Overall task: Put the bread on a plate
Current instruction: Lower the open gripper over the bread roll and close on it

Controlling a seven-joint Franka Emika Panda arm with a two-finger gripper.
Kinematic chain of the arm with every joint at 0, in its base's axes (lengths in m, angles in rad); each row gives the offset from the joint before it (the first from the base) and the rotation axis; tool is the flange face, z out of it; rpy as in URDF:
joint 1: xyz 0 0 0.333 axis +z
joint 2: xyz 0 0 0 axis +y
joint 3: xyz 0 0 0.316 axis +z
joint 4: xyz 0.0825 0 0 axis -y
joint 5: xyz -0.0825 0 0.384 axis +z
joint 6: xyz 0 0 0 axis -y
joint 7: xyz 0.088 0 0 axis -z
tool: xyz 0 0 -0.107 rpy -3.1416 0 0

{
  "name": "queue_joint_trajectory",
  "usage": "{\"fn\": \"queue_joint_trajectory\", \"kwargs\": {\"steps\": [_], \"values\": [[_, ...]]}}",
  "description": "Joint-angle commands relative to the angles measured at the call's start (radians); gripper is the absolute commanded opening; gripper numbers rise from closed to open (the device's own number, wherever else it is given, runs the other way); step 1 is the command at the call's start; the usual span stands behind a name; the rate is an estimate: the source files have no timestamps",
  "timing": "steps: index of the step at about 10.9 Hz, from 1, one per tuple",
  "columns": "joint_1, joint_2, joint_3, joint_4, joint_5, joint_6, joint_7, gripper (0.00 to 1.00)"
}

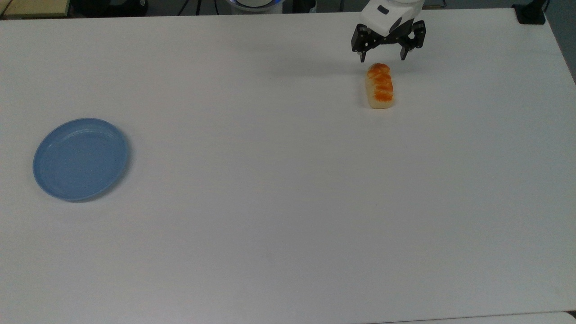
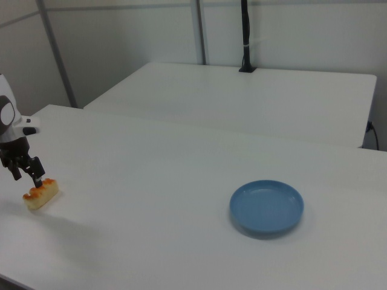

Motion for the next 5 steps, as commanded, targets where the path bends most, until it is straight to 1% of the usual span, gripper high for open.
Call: {"fn": "queue_joint_trajectory", "kwargs": {"steps": [1, 3, 5], "values": [[0.007, 0.057, 0.010, 0.003, -0.085, 0.056, 0.092, 1.00], [0.030, 0.107, 0.009, 0.015, -0.139, 0.066, 0.139, 1.00], [0.033, 0.147, 0.009, 0.020, -0.186, 0.085, 0.168, 1.00]]}}
